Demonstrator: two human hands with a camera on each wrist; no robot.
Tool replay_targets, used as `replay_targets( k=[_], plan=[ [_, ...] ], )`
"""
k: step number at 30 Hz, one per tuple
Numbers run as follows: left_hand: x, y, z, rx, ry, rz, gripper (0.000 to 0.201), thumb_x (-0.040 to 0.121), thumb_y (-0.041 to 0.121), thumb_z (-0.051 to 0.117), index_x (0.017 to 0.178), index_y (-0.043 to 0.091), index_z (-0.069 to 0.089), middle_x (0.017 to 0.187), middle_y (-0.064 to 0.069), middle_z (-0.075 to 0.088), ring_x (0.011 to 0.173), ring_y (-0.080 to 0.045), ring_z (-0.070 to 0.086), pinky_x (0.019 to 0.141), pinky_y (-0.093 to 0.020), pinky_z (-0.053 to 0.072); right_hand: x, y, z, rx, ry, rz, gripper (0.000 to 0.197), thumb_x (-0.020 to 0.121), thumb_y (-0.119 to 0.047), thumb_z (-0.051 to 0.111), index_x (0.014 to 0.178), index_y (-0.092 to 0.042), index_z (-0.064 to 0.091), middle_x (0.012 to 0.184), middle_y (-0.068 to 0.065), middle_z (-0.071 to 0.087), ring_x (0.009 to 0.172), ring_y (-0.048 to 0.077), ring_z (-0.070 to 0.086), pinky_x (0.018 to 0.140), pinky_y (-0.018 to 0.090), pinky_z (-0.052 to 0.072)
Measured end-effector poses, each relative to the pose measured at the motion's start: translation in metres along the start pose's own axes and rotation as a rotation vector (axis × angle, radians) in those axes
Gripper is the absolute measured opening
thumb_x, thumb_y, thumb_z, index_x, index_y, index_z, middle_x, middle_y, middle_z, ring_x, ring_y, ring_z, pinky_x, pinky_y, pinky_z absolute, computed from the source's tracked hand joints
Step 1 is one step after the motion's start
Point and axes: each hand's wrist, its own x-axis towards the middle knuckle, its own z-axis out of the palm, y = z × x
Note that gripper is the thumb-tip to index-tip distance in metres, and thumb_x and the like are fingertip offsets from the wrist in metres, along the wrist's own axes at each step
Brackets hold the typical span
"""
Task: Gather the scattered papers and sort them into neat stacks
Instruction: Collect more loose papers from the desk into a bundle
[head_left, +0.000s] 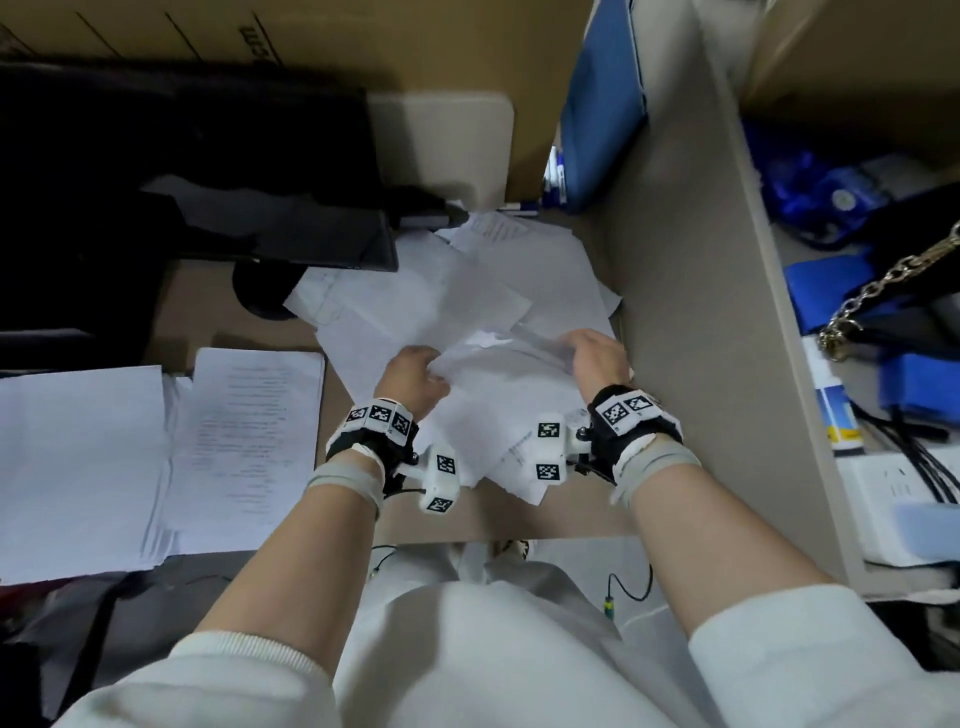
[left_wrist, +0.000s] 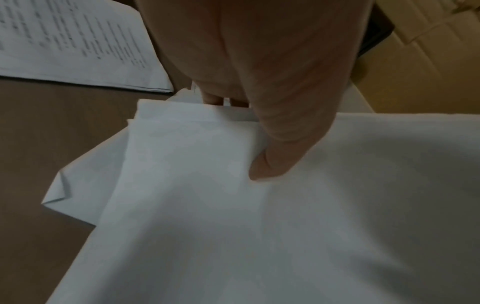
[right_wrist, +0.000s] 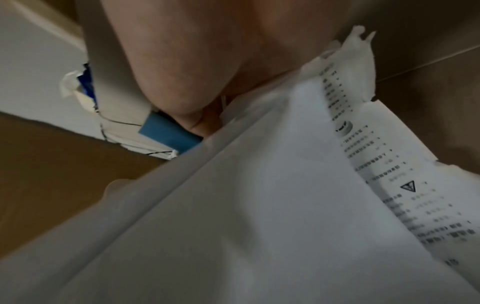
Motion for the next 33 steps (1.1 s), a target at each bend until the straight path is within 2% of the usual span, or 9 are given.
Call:
replay_targets(
  k=[2,5,7,10,13,19,24,28,33],
  plan=[
    [-0.002,-0.001,-0.008,0.006,-0.008,0.071,0.037,0.081,0.005,0.066,0.119,0.006,0.07,0.151,-0.008,0.047,0.136,-0.026,0.048,0.109,-0.034,0.041,-0.007,-0.012,0.01,0.005,-0.019,-0.035,0.021,0.072,-0.032,0.052,0.069,-0.032,0.073,0.087,-0.003,0.072,0.089,0.028,0.064,0.085,0.042,0.054],
    [-0.007,-0.001,-0.014,-0.124,-0.031,0.131,0.018,0.082,0.001,0.064,0.095,0.014,0.066,0.154,0.009,0.042,0.134,-0.017,0.049,0.104,-0.031,0.042,-0.017,-0.026,0.021,0.037,-0.054,-0.097,0.021,0.064,-0.032,0.052,0.063,-0.031,0.073,0.074,-0.004,0.07,0.079,0.026,0.064,0.08,0.039,0.054],
    [-0.009,-0.002,-0.015,-0.204,-0.061,0.148,0.017,0.082,0.001,0.062,0.093,0.014,0.063,0.146,0.018,0.049,0.125,-0.014,0.055,0.097,-0.025,0.042,-0.021,-0.032,0.026,0.073,-0.073,-0.12,0.02,0.064,-0.028,0.054,0.06,-0.03,0.074,0.07,-0.007,0.07,0.079,0.024,0.065,0.081,0.038,0.056],
    [-0.007,-0.003,-0.017,-0.249,-0.111,0.169,0.017,0.081,0.007,0.063,0.091,0.02,0.066,0.113,0.01,0.069,0.101,-0.016,0.063,0.083,-0.023,0.044,-0.021,-0.036,0.03,0.067,-0.075,-0.172,0.022,0.071,-0.02,0.057,0.059,-0.027,0.074,0.068,-0.007,0.07,0.08,0.022,0.066,0.081,0.039,0.057],
    [-0.001,-0.003,-0.017,-0.242,-0.115,0.203,0.022,0.084,0.009,0.065,0.079,0.029,0.058,0.076,0.009,0.061,0.076,-0.02,0.055,0.069,-0.027,0.041,-0.024,-0.041,0.027,0.092,-0.051,-0.182,0.027,0.08,-0.009,0.057,0.06,-0.02,0.071,0.056,-0.012,0.062,0.063,0.009,0.057,0.063,0.025,0.052],
    [0.011,0.004,-0.013,-0.345,0.06,0.221,0.012,0.089,0.006,0.065,0.093,0.018,0.063,0.079,0.005,0.064,0.076,-0.017,0.058,0.074,-0.031,0.045,-0.018,-0.033,0.01,0.126,0.199,-0.214,0.013,0.088,-0.029,0.062,0.094,-0.023,0.072,0.095,-0.01,0.07,0.093,0.011,0.065,0.089,0.034,0.053],
    [0.02,0.005,-0.011,-0.257,0.02,0.264,0.012,0.092,0.008,0.065,0.102,0.015,0.064,0.093,-0.003,0.069,0.091,-0.027,0.064,0.085,-0.036,0.049,-0.019,-0.018,0.012,0.08,0.115,-0.133,0.021,0.077,-0.036,0.06,0.071,-0.021,0.073,0.08,-0.005,0.073,0.083,0.016,0.067,0.086,0.042,0.054],
    [0.016,-0.002,-0.002,-0.184,-0.026,0.275,0.008,0.094,0.011,0.063,0.098,0.017,0.06,0.092,-0.001,0.063,0.089,-0.025,0.059,0.078,-0.032,0.042,-0.021,-0.002,0.015,0.097,0.125,-0.031,0.026,0.07,-0.042,0.051,0.074,-0.031,0.074,0.089,-0.01,0.074,0.092,0.015,0.067,0.092,0.044,0.053],
    [0.019,-0.006,0.011,-0.187,-0.044,0.273,0.006,0.094,0.015,0.06,0.095,0.021,0.058,0.092,-0.001,0.065,0.09,-0.027,0.06,0.084,-0.04,0.047,-0.023,0.012,0.013,0.067,0.12,-0.024,0.025,0.081,-0.025,0.048,0.077,-0.03,0.072,0.09,-0.014,0.072,0.097,0.011,0.066,0.096,0.042,0.051]
  ],
)
